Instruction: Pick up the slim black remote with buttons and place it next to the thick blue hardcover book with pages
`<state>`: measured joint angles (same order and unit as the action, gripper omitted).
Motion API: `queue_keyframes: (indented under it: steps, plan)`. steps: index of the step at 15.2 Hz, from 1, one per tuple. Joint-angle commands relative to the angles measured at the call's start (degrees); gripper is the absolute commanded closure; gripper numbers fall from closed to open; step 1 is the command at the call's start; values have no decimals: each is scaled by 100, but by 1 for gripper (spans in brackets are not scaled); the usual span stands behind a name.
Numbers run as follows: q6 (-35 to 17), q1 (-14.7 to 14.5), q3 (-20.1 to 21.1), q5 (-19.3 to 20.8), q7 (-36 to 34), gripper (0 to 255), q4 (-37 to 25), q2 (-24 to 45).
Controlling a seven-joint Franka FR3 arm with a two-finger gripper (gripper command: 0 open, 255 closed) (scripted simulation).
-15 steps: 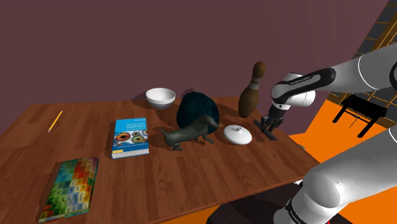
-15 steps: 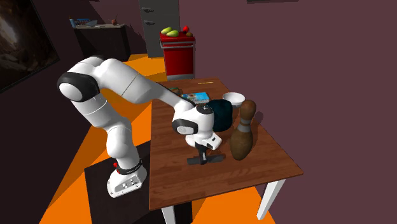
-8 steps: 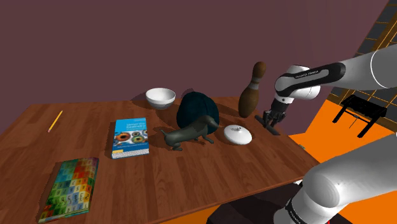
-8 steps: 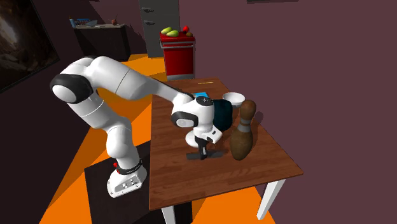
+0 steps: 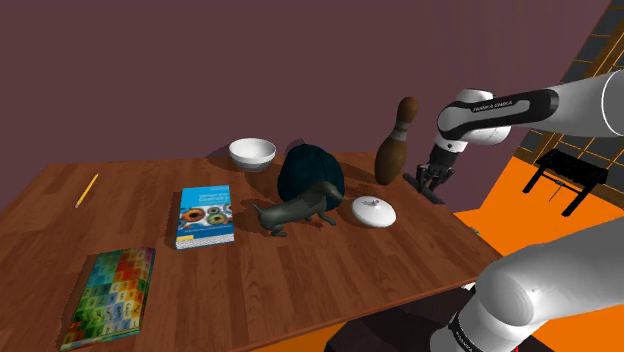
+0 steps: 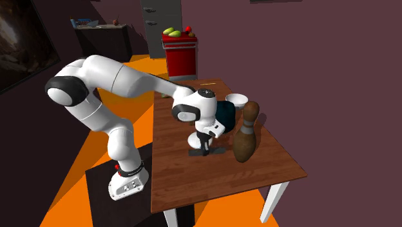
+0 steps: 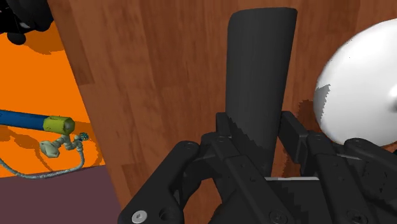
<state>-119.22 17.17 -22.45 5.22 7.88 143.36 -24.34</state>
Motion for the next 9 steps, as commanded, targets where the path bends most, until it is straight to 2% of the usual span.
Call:
queue_keyframes:
  steps: [1, 9]
  plan:
    - [4, -70, 180, -35, -239, 255, 131, -136]
    - [-62, -561, 1121, -416, -1433, 255, 612, -575]
